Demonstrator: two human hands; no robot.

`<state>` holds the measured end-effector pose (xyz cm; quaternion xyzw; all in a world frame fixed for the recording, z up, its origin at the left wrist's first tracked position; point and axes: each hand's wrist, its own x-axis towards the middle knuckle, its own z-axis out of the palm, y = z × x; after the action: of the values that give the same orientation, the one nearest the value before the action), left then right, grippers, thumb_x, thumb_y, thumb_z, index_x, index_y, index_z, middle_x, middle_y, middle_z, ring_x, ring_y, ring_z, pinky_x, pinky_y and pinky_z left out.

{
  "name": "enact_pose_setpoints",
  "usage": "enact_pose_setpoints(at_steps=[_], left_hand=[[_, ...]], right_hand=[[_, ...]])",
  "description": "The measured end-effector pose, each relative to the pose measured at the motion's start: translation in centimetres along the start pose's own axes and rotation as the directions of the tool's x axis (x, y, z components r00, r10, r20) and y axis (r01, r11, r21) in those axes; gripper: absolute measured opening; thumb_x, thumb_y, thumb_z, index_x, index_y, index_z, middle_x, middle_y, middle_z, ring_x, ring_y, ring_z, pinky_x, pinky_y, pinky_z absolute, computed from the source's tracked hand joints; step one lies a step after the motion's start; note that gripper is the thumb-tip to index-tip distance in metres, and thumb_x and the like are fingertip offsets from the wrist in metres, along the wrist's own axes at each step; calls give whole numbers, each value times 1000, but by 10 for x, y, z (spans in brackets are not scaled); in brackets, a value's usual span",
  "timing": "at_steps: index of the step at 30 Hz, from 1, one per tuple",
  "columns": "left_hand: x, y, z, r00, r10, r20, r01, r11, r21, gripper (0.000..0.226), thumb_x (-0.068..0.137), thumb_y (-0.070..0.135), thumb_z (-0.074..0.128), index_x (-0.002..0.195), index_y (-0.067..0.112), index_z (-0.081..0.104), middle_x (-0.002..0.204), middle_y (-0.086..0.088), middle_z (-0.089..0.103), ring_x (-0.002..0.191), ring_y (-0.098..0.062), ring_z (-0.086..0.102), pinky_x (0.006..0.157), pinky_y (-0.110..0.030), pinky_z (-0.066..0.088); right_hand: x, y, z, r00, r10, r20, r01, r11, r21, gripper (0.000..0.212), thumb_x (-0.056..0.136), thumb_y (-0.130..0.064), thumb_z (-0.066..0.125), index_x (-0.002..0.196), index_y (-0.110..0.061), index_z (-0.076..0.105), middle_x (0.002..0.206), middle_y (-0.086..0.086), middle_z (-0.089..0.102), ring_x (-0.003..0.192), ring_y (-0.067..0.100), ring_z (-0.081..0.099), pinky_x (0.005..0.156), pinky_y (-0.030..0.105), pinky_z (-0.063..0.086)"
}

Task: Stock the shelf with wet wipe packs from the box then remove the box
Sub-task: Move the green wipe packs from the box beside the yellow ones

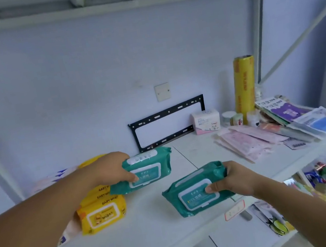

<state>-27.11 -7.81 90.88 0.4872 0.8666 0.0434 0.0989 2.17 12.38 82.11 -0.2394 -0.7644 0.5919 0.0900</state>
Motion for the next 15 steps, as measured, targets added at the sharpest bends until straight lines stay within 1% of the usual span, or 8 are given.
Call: enact_pose_setpoints(at_steps=[2, 6, 10, 12, 15], left_hand=[[4, -22, 0, 1000, -1, 10, 1, 1000, 2, 39, 71, 54, 80, 96, 30, 64, 95, 13, 65, 85, -5, 63, 76, -30, 55], [20, -51, -1, 999, 32, 35, -30, 998, -48, 39, 70, 52, 81, 99, 30, 66, 95, 13, 68, 85, -5, 65, 75, -29, 57], [37, -62, 2, 996, 65, 61, -60, 995, -85, 37, 72, 49, 81, 99, 29, 67, 96, 12, 70, 86, -7, 67, 74, -29, 57], [47, -64, 6, 993, 80, 83, -72, 993, -95, 37, 73, 48, 81, 102, 29, 67, 98, 12, 71, 87, -7, 67, 73, -28, 57], [62, -63, 17, 987, 102, 128, -93, 993, -79, 42, 74, 51, 80, 108, 29, 67, 103, 11, 70, 90, -7, 67, 79, -30, 58]], right_hand=[[11, -8, 16, 1000, 3, -7, -3, 1000, 7, 32, 80, -7, 83, 109, -7, 70, 101, 5, 80, 91, 25, 78, 85, 38, 63], [31, -17, 44, 999, -5, -34, 6, 999, 49, 33, 80, -4, 83, 110, -7, 70, 101, 7, 80, 91, 26, 78, 78, 34, 63], [48, -17, 66, 999, -23, -41, 28, 994, 103, 37, 80, -2, 81, 114, -7, 69, 104, 8, 79, 94, 28, 77, 83, 37, 63], [54, -12, 75, 999, -26, -34, 31, 988, 153, 38, 81, 1, 80, 116, -6, 68, 105, 10, 79, 95, 29, 77, 80, 35, 63], [59, 3, 83, 999, -20, -32, 26, 979, 203, 39, 81, 5, 78, 117, -5, 68, 105, 11, 79, 93, 28, 77, 76, 31, 62]])
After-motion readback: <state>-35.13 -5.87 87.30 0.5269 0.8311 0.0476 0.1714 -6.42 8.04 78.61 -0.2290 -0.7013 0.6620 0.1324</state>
